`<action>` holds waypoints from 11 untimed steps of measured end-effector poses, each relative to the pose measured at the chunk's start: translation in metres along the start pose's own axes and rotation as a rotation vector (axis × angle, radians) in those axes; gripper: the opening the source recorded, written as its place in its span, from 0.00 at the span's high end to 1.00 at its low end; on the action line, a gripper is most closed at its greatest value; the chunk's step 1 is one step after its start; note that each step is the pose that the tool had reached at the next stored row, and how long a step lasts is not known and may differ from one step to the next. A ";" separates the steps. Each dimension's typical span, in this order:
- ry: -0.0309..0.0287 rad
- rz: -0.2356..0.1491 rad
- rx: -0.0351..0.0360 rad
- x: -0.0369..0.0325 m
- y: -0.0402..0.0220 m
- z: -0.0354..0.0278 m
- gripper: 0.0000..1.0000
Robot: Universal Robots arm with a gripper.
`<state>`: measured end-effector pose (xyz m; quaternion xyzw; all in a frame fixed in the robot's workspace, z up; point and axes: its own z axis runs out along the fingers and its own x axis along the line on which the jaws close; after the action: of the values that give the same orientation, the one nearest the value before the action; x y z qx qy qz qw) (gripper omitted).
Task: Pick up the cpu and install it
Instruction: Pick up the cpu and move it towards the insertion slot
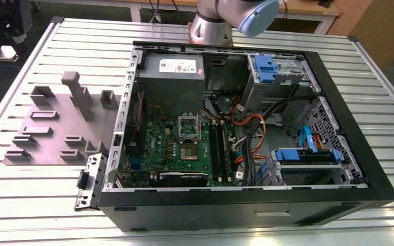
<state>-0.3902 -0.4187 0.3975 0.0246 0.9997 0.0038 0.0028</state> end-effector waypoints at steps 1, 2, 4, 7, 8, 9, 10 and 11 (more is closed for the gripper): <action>0.0000 0.000 0.0000 -0.0009 0.0001 0.0000 0.53; 0.0001 0.000 0.0000 -0.0023 0.0001 0.0000 0.53; 0.0000 0.002 0.0000 -0.0058 0.0002 0.0000 0.53; 0.0000 0.003 0.0000 -0.0097 0.0004 0.0001 0.53; 0.0000 0.004 0.0000 -0.0108 0.0005 0.0000 0.53; 0.0000 0.004 0.0000 -0.0116 0.0005 0.0001 0.53; -0.0001 0.004 0.0000 -0.0122 0.0006 0.0001 0.53; 0.0000 0.004 0.0000 -0.0129 0.0006 0.0001 0.53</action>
<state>-0.3773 -0.4187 0.3974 0.0264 0.9996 0.0038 0.0028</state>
